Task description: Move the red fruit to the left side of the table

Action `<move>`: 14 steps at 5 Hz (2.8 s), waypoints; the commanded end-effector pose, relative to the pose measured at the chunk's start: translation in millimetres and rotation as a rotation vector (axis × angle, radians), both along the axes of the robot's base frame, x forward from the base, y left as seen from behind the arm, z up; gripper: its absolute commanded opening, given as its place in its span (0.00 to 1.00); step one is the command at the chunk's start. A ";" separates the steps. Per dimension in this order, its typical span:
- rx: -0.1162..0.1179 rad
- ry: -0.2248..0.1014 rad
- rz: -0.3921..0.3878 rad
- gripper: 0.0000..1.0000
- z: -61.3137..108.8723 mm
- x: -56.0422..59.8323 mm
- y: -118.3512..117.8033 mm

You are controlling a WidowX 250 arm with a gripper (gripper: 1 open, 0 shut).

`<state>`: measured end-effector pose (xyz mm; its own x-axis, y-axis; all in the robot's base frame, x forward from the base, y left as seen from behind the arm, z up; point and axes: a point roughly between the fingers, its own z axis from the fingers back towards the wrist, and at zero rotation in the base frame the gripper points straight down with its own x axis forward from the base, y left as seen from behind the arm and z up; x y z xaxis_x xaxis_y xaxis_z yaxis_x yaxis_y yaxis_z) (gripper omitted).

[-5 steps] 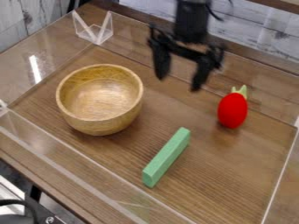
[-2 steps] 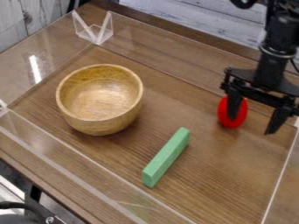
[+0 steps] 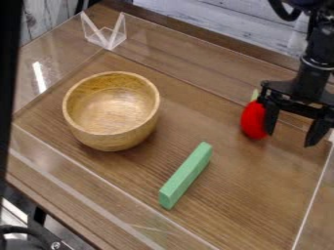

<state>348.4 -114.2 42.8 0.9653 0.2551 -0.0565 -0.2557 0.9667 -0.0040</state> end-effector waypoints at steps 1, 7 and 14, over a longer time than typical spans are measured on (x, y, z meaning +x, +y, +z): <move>0.001 -0.073 0.098 1.00 13.4 23.2 8.3; -0.021 -0.118 0.156 0.00 16.6 -2.2 -10.2; -0.002 -0.169 0.321 1.00 33.4 14.1 16.8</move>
